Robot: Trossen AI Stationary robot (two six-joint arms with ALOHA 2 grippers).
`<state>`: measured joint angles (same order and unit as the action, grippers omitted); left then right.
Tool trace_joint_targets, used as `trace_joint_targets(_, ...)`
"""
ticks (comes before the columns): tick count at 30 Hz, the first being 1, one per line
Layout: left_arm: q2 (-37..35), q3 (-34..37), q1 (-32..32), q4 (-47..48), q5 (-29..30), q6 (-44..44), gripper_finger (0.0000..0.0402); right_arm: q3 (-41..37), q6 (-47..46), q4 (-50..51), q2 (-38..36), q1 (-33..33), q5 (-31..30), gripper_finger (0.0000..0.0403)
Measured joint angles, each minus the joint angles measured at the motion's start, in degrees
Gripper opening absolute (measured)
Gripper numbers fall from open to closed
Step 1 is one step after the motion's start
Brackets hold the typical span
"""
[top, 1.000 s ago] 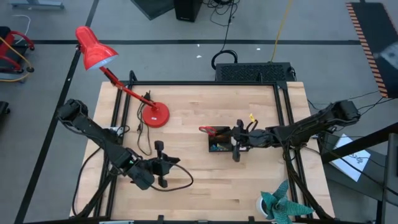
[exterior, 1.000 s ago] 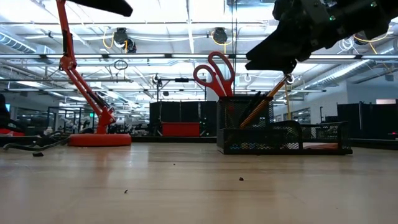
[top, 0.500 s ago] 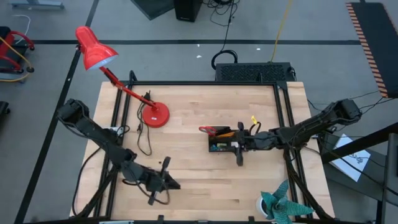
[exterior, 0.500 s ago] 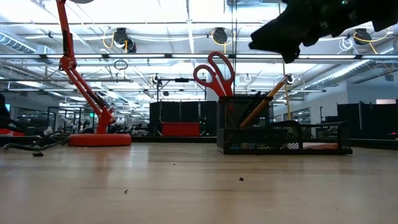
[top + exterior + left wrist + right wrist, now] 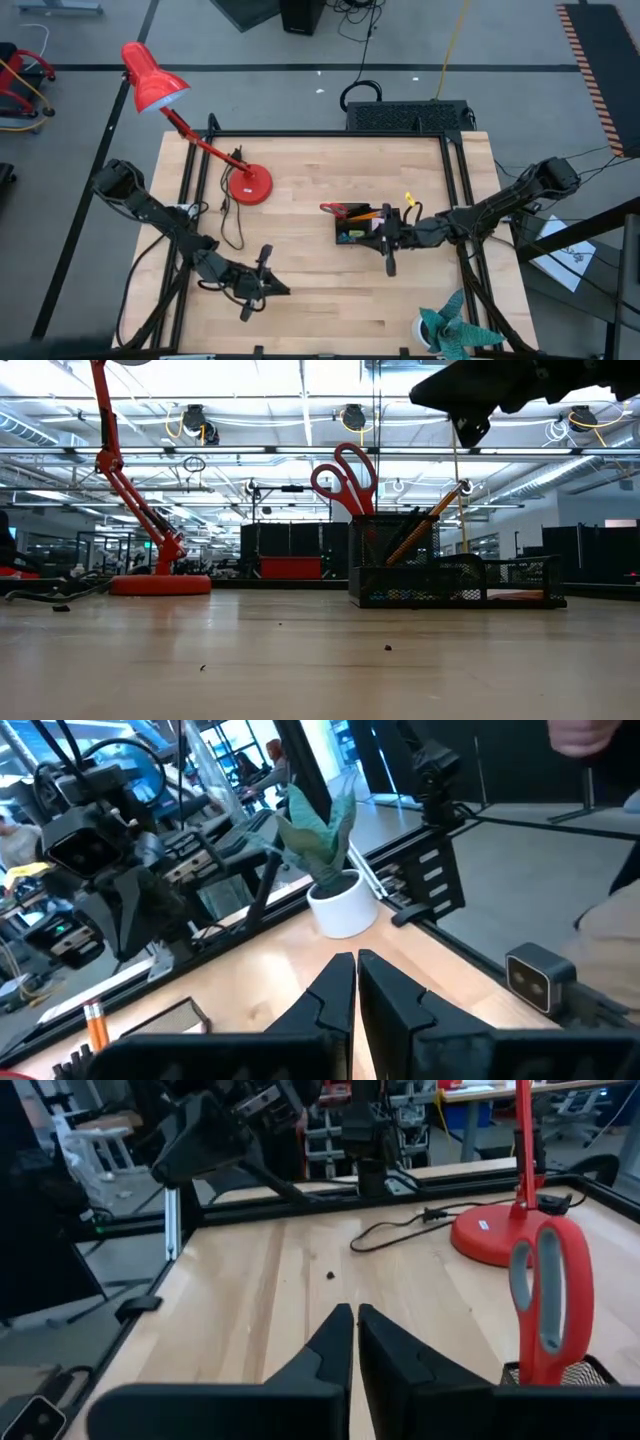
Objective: Pick and place office supplies into organizer
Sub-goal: Return to Home Position
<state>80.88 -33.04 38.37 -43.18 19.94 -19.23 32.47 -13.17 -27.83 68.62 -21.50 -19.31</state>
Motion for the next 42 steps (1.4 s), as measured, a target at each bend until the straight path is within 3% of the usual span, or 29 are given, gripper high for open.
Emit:
trace_joint_targets(10,0.0,0.0,-0.5,4.1,0.3,5.3,0.0026,0.0,4.3,-1.8,0.0,-1.1,0.1,0.0004)
trace_joint_targets(19,0.0,-4.0,-6.5,1.5,3.5,-17.9,0.0026,0.0,15.2,-5.4,-1.0,-1.0,3.0,0.0)
trace_joint_targets(22,-0.1,-7.5,-11.6,5.8,-1.6,-19.9,0.0024,0.0,16.1,-6.1,-3.6,1.1,5.0,0.0)
trace_joint_targets(25,-1.3,-11.3,-17.4,14.6,-8.6,-20.1,0.0007,0.0,15.6,-5.0,-6.5,3.8,12.8,0.0)
trace_joint_targets(27,-1.9,-13.8,-21.3,15.1,-12.6,-20.1,0.0006,0.0,16.2,-3.7,-8.3,4.9,15.2,0.0)
trace_joint_targets(30,-4.5,-16.2,-25.5,15.9,-15.5,-20.1,0.0009,0.0,17.0,-1.5,-11.5,6.9,15.1,0.0)
trace_joint_targets(35,-13.6,-17.1,-28.6,18.8,-15.3,-23.0,0.0005,0.0,17.1,7.7,-18.3,8.4,15.1,0.0)
trace_joint_targets(39,-24.9,-16.2,-27.8,25.5,-16.4,-24.7,0.0003,-0.2,17.3,13.3,-25.3,8.3,15.0,0.0)
trace_joint_targets(42,-33.9,-14.2,-29.9,31.3,-15.2,-22.8,0.0004,-2.9,18.3,10.8,-30.4,8.8,14.9,0.0)
